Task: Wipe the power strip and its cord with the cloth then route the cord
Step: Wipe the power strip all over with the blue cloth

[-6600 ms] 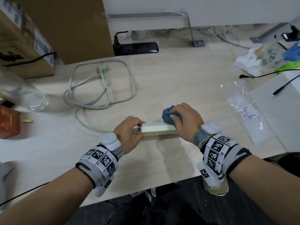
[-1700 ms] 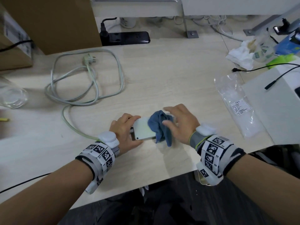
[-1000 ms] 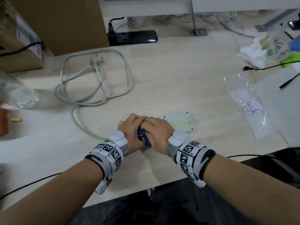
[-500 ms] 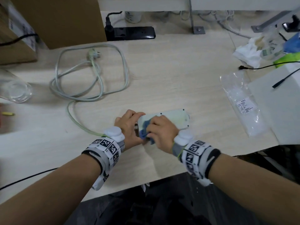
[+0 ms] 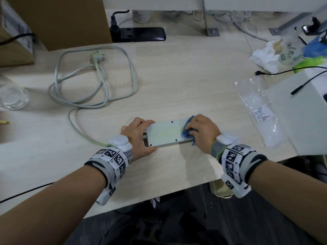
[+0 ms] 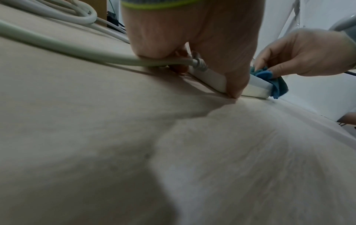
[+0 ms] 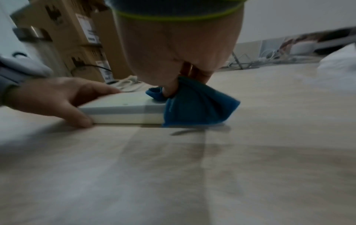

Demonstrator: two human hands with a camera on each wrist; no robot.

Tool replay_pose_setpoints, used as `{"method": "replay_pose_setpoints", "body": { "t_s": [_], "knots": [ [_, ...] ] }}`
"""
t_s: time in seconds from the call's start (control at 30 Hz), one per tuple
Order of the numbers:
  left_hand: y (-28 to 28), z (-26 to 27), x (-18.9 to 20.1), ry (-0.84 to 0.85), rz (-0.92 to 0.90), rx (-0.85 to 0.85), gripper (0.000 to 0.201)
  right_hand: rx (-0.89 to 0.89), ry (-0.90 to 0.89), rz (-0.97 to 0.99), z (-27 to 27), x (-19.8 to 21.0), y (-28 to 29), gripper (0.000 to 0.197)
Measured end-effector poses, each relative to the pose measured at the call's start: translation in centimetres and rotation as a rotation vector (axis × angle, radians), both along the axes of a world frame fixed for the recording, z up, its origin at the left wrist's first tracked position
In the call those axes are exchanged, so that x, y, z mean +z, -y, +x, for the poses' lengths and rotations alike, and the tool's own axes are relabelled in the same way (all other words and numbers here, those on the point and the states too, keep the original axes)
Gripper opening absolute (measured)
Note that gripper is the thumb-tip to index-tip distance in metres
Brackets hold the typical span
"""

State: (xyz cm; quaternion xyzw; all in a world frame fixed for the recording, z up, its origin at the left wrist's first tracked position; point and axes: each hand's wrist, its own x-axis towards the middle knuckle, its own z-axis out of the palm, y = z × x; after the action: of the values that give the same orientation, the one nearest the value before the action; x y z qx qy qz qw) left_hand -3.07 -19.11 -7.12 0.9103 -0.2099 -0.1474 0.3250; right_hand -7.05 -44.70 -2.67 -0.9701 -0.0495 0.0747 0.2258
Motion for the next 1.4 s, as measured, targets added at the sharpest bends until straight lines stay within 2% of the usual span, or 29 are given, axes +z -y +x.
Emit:
{"method": "replay_pose_setpoints", "body": {
  "t_s": [0.13,0.27,0.37,0.5,0.6,0.67,0.77,0.87,1.0,1.1,1.23,1.33,1.4],
  "knots": [
    [0.1,-0.1,0.2,0.023,-0.014,0.017,0.079,0.219,-0.003,0.084,0.8,-0.7,-5.6,0.023],
    [0.2,0.0,-0.1,-0.008,-0.011,0.024,0.076,0.275,-0.083,0.042,1.5,0.1,-9.5,0.040],
    [0.0,0.0,-0.4,-0.007,0.016,0.013,0.080,0.284,-0.073,0.003,1.6,0.6,-7.1,0.033],
    [-0.2,0.2,0.0,-0.017,0.045,-0.008,0.079,0.068,-0.114,-0.089,0.8,1.2,0.1,0.027],
    [-0.1,0.4,0.4,-0.040,0.065,-0.007,0.078,-0.037,-0.103,0.003,1.1,1.1,3.4,0.022],
    [-0.1,0.2,0.6,-0.048,0.080,-0.002,0.077,0.034,-0.107,-0.042,1.4,1.0,3.5,0.022],
    [0.1,0.0,0.7,-0.061,0.170,-0.061,0.082,0.132,-0.182,-0.209,1.7,1.3,3.4,0.024],
    [0.9,0.1,1.7,-0.073,0.338,-0.122,0.092,0.195,-0.180,-0.217,1.8,1.6,3.6,0.028],
    [1.8,0.2,3.2,-0.112,0.441,-0.097,0.091,0.242,-0.140,-0.199,2.4,1.9,4.1,0.027],
    [1.9,-0.2,3.2,-0.150,0.443,-0.056,0.089,0.367,-0.108,-0.136,2.2,0.6,3.8,0.032],
    [2.5,-0.2,3.4,-0.143,0.457,-0.022,0.086,0.544,-0.027,-0.110,3.2,-0.3,2.5,0.024],
    [2.7,-1.1,3.0,-0.143,0.437,0.048,0.086,0.617,0.039,-0.051,3.6,-0.6,0.0,0.025],
    [2.9,-2.2,2.7,-0.121,0.367,0.125,0.083,0.729,0.072,0.015,3.2,-1.3,-2.5,0.030]
  ]
}}
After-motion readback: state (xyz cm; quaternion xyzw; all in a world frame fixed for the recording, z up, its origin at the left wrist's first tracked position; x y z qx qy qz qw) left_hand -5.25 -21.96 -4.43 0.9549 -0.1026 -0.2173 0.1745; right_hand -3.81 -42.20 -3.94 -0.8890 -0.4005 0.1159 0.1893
